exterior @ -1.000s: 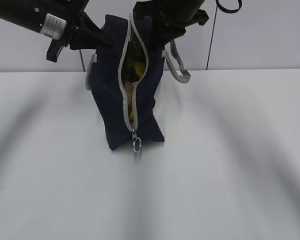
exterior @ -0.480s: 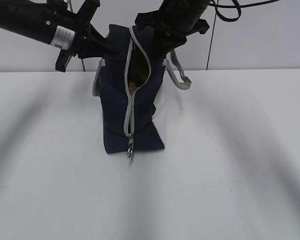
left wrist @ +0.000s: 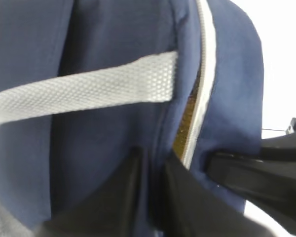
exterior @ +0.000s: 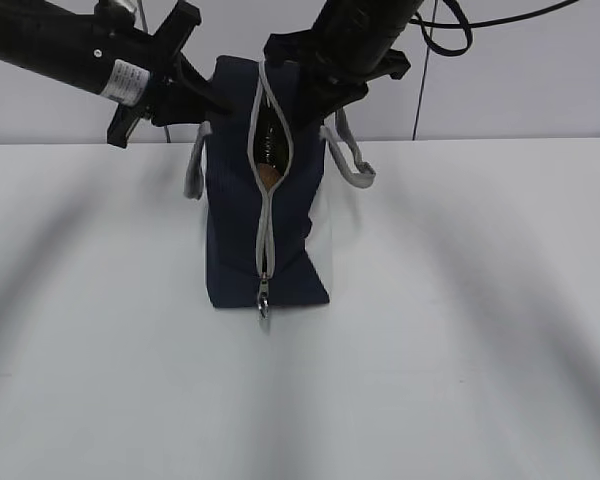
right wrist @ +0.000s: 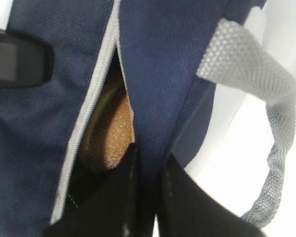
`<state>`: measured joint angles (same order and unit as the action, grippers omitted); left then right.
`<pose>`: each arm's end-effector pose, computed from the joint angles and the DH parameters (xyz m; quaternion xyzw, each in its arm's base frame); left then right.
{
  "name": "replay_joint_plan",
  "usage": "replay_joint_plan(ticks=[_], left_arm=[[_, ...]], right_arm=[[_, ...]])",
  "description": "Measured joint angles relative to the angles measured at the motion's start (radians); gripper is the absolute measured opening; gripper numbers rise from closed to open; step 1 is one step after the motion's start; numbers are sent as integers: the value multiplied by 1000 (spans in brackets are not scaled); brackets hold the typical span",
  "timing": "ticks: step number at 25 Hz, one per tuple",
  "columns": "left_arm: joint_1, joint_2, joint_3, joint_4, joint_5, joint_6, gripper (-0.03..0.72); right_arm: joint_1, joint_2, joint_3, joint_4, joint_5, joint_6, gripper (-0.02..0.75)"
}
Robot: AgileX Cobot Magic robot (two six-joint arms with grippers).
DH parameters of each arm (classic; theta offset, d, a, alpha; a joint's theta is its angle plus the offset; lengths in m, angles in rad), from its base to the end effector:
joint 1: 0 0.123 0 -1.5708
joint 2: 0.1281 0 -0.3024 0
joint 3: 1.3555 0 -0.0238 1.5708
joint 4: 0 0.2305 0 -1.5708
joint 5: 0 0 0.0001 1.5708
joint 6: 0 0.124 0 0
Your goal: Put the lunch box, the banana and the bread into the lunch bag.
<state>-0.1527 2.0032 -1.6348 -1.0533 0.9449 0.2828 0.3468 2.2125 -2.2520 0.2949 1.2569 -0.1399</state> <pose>0.4263 -0.1540 0.2701 -0.0310 0.8792 -0.4412 0.1773 0.4475 0.1982 0.2857 -0.2193 0.9401 0.1678 0.1999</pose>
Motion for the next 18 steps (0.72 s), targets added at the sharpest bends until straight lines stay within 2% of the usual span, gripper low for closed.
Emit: replay_joint_plan(ticks=[2,5,7,8,13,18], left_arm=[[4,0,0,3,3,0,151],[20,-2,0,6,28,0,310],[39,-11,0,10,42,0,369],[49,-17,0,13,50,0,383],[89,-94,0,50,120,0,405],[91,-210,0,237,204,-42,403]], right_arm=[[0,0,0,6,-2,0,162],[0,0,0,4,-2,0,365],[0,-6,0,-16,-2,0,476],[0,-14,0,-30,-2,0,506],[2,-102,14,-52,-2,0,546],[39,-229,129,-129,-2,-2,552]])
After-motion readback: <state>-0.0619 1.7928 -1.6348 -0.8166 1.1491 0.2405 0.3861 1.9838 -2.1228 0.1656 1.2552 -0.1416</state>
